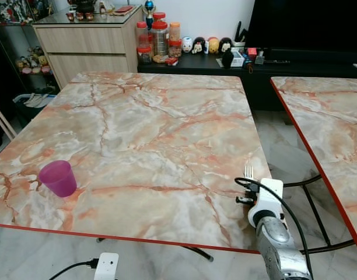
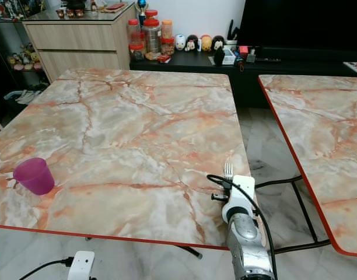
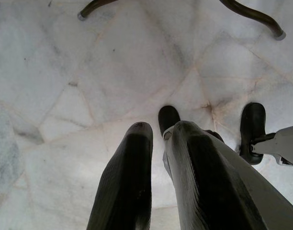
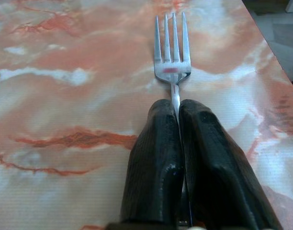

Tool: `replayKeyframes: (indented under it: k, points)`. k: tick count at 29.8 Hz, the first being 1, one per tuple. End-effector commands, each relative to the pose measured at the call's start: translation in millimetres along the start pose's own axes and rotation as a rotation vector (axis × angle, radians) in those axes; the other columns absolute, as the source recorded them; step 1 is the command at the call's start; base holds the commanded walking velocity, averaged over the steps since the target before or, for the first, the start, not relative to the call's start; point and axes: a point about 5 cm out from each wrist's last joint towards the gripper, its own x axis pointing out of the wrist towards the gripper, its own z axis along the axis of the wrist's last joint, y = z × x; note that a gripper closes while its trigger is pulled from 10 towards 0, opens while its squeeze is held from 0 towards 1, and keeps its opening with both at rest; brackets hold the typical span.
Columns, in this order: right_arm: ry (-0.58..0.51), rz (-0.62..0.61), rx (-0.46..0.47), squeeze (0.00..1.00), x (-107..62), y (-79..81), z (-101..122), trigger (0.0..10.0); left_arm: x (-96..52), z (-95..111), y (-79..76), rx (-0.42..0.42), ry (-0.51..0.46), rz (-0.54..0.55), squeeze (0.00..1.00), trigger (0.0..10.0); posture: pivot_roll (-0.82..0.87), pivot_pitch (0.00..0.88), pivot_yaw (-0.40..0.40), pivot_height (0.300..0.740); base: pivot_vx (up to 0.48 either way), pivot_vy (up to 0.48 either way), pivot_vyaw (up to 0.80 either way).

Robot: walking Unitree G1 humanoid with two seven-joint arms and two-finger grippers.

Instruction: Setting the table

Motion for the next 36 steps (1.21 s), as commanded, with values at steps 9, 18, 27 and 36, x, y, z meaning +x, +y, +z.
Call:
replayKeyframes:
  k: [9,18,27,36]
  points:
    - [-0.206,0.111,0.04,0.0,-0.7,21.8,31.5,0.0,-0.4,-1.0,4.5,0.017,0.001,0.025,0.0,10.0,-0.07,0.0,-0.004,0.74,0.0,0.0,0.0]
    - [-0.353,0.132,-0.026,0.0,-3.9,25.8,53.2,10.0,-0.5,-1.8,5.0,0.016,0.003,0.029,0.0,10.0,-0.07,0.0,-0.007,0.74,0.0,0.0,0.0]
    - [-0.375,0.014,-0.137,0.0,-5.8,-11.8,51.9,10.0,-0.3,-0.2,3.5,0.03,-0.005,0.024,0.0,10.0,-0.08,0.0,-0.006,0.74,0.0,-0.099,0.0]
    - [-0.332,-0.104,-0.177,0.0,-7.5,-35.5,35.8,10.0,-0.4,-0.5,4.3,0.025,-0.006,0.028,0.0,10.0,-0.07,0.0,-0.009,0.74,0.0,-0.309,0.0]
